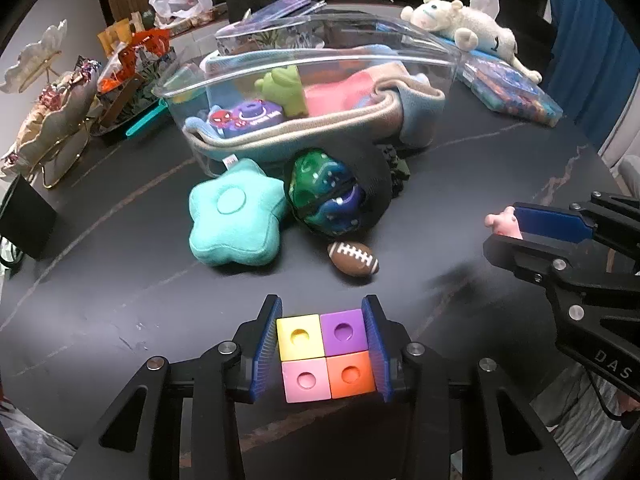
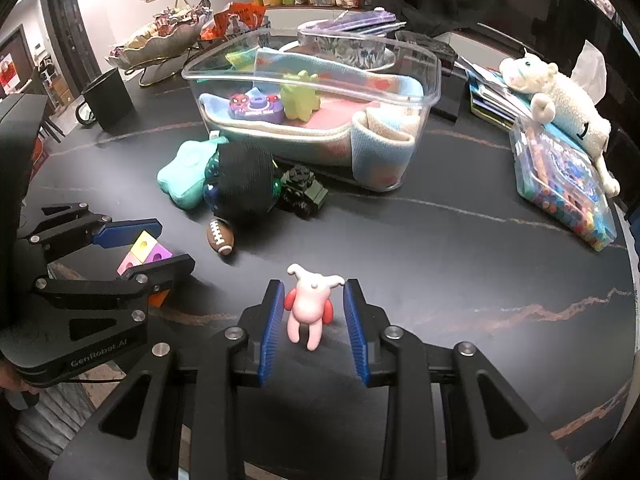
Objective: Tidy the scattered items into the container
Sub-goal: 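Lift the cube block with the left tool while the right tool lifts the pig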
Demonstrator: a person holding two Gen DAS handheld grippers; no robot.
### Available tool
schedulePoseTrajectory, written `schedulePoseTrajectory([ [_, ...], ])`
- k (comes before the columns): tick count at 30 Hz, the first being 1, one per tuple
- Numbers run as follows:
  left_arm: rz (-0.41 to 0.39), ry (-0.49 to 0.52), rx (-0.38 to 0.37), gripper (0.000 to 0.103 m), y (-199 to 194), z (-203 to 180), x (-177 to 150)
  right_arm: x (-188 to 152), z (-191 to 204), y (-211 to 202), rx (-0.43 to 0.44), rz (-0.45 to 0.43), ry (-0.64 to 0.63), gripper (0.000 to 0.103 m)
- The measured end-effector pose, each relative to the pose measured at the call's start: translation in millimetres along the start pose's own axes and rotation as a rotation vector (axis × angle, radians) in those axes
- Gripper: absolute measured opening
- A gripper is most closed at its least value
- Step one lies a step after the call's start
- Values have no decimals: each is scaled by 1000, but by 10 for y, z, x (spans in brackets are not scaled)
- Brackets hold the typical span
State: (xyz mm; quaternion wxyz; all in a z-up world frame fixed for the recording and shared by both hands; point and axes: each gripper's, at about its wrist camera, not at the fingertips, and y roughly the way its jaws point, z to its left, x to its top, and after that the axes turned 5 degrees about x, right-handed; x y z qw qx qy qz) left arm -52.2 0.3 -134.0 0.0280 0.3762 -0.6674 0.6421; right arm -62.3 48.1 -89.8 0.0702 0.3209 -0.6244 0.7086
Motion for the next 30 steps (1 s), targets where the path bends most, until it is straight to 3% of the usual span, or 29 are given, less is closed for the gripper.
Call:
schedulePoseTrajectory([
  [30,-90,0,26,38,-396,177,390,424,121,-425,-27,-101,-55,28],
])
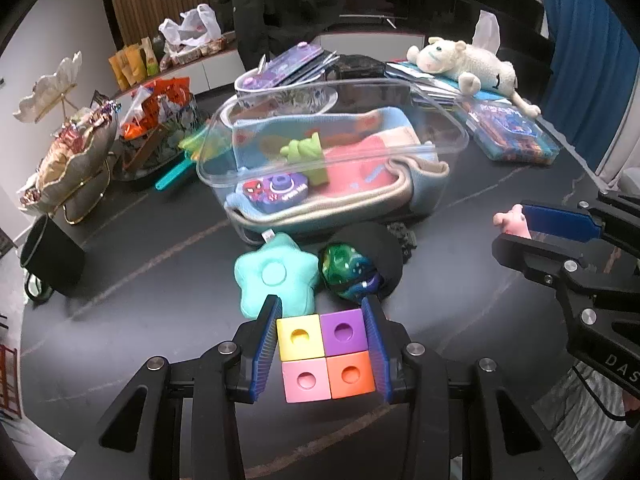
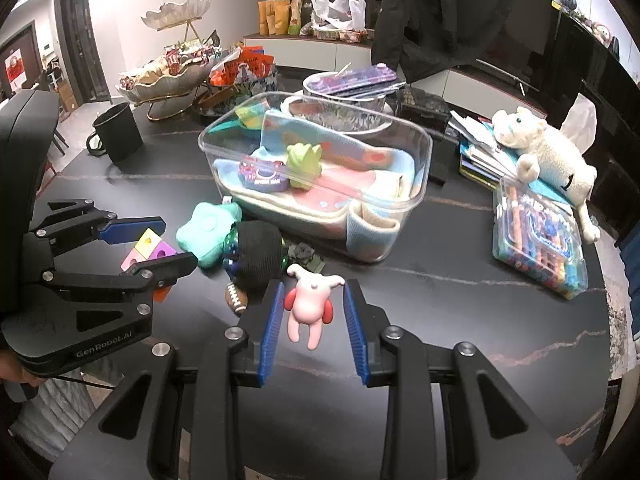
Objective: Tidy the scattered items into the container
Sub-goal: 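Lift the cube block with the left tool while the right tool lifts the pig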
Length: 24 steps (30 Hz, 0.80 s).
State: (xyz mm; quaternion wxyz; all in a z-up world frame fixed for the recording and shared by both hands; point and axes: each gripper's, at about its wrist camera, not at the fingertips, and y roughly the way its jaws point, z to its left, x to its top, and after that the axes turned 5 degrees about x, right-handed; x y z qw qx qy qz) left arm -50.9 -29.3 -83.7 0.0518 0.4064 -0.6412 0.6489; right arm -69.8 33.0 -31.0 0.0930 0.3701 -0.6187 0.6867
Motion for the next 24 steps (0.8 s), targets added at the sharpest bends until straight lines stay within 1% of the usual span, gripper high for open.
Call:
schedulePoseTrajectory([
  [12,-35,3,10,38,-83,81,262,191,-45,-50,-9,-25,-16,28],
  [24,-73,-7,33,38,-66,242,625,474,-109,-25,-14,-52,-36,28],
])
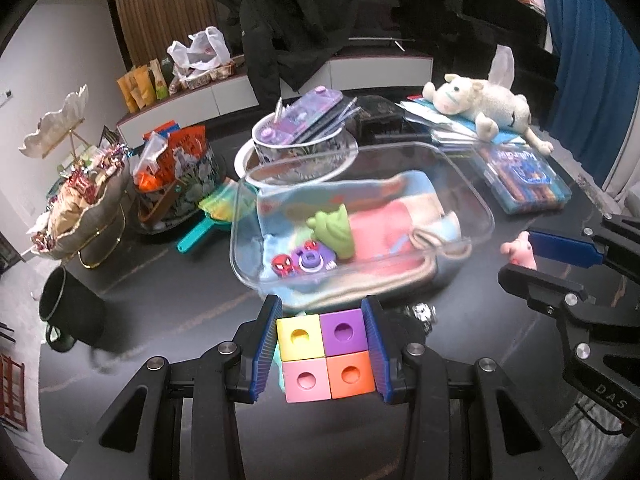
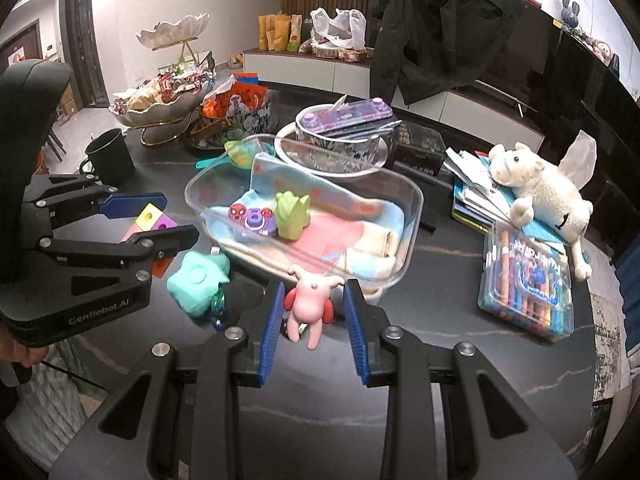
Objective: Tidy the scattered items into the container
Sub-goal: 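Lift the cube block with the left tool while the right tool lifts the pig, then lower the cubes and pig into the clear container and open both grippers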
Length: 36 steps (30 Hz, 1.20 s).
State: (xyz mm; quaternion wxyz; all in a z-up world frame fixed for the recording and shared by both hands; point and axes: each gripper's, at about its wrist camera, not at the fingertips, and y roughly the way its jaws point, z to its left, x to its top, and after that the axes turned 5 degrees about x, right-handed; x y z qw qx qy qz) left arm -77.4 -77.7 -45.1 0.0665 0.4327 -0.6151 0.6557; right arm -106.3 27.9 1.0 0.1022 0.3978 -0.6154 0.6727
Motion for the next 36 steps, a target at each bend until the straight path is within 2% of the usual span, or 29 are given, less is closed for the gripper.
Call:
schedulePoseTrajectory([
  [22,-20,-8,-4,38,317,103,492,365,-236,345,8,-5,9,28],
  [36,-6,-26,4,38,590,221,627,479,-272,631,33,8,0,28],
])
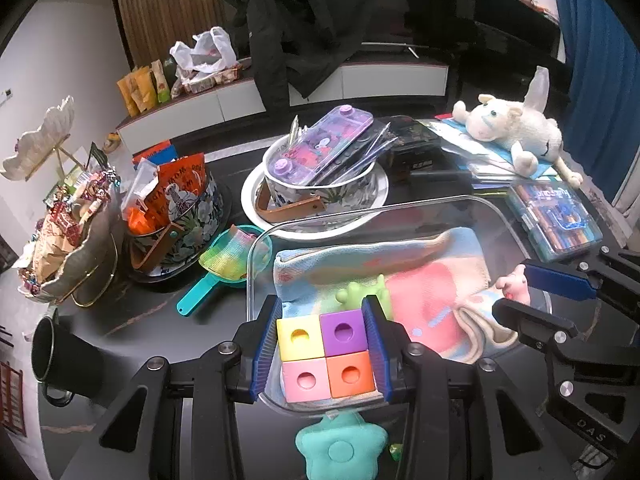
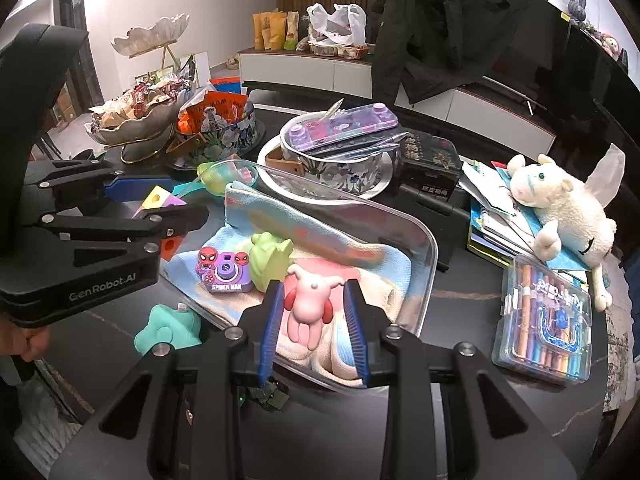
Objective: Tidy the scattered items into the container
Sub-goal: 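Lower the cubes and pig into the clear container and open both grippers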
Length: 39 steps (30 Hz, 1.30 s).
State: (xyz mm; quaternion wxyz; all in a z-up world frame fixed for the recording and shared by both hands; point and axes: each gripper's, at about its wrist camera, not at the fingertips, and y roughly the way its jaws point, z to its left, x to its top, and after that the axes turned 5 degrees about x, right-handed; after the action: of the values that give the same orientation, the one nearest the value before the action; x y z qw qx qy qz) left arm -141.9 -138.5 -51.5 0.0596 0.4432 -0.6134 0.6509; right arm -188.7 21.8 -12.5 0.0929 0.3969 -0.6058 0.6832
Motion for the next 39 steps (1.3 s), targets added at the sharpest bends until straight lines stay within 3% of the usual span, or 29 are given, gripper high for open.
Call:
schedulePoseTrajectory([
  [28,23,-1,-9,38,152,-27,-25,-13,16,159,10,8,-30,28],
  [31,35,-11,-4,46,177,-14,-27,-8,40,164,-6,2,-46,30],
  [33,33,-16,1,58,178,-2,-28,-11,54,166,-10,0,-57,38],
  [39,40,-21,6,64,188,15,-31,-24,67,158,-21,-7,-73,45],
])
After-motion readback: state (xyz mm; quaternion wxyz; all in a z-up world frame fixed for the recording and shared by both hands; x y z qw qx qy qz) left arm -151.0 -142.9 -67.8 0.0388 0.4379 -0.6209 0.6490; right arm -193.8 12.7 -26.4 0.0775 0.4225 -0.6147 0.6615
